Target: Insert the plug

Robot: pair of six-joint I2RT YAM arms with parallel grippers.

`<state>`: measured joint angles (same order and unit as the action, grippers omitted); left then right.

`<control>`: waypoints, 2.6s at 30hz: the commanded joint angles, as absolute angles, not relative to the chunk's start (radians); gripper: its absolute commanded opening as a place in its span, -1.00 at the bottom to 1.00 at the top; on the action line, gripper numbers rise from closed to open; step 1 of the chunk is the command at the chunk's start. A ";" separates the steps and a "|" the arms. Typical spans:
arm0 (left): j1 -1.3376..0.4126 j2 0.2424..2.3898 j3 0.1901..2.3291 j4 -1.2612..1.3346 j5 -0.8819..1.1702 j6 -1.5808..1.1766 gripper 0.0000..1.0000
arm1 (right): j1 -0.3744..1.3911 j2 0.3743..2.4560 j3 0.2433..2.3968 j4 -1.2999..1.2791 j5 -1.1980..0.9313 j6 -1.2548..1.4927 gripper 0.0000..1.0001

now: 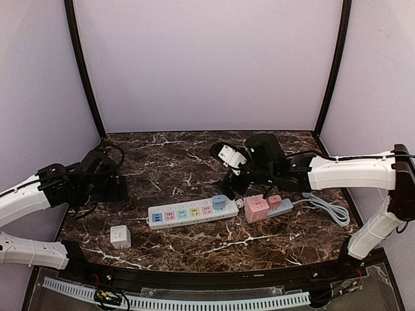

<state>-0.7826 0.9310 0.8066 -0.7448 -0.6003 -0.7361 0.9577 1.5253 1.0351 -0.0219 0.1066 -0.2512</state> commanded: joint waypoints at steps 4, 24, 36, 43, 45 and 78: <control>-0.780 0.901 0.856 -1.063 -0.490 -0.887 0.97 | 0.938 1.515 0.992 0.050 0.135 -0.205 0.97; -0.844 0.899 0.694 -1.078 -0.161 -1.029 0.88 | 0.884 1.418 0.923 0.064 0.103 -0.147 0.97; -0.849 0.976 0.633 -0.962 -0.135 -1.021 0.79 | 0.880 1.427 0.919 0.065 0.114 -0.150 0.97; -0.849 1.040 0.639 -0.936 -0.142 -1.017 0.71 | 0.879 1.432 0.917 0.066 0.117 -0.153 0.97; -0.850 1.051 0.644 -0.941 -0.150 -1.015 0.69 | 0.878 1.434 0.917 0.066 0.117 -0.154 0.97; -0.926 1.238 0.690 -0.920 -0.157 -0.936 0.58 | 0.870 1.413 0.893 0.084 0.117 -0.159 0.97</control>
<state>-0.9173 1.2369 0.6689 -0.8684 -0.1406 -0.9344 0.8803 1.4322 0.9073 0.0574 0.1101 -0.1593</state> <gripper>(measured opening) 0.790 0.986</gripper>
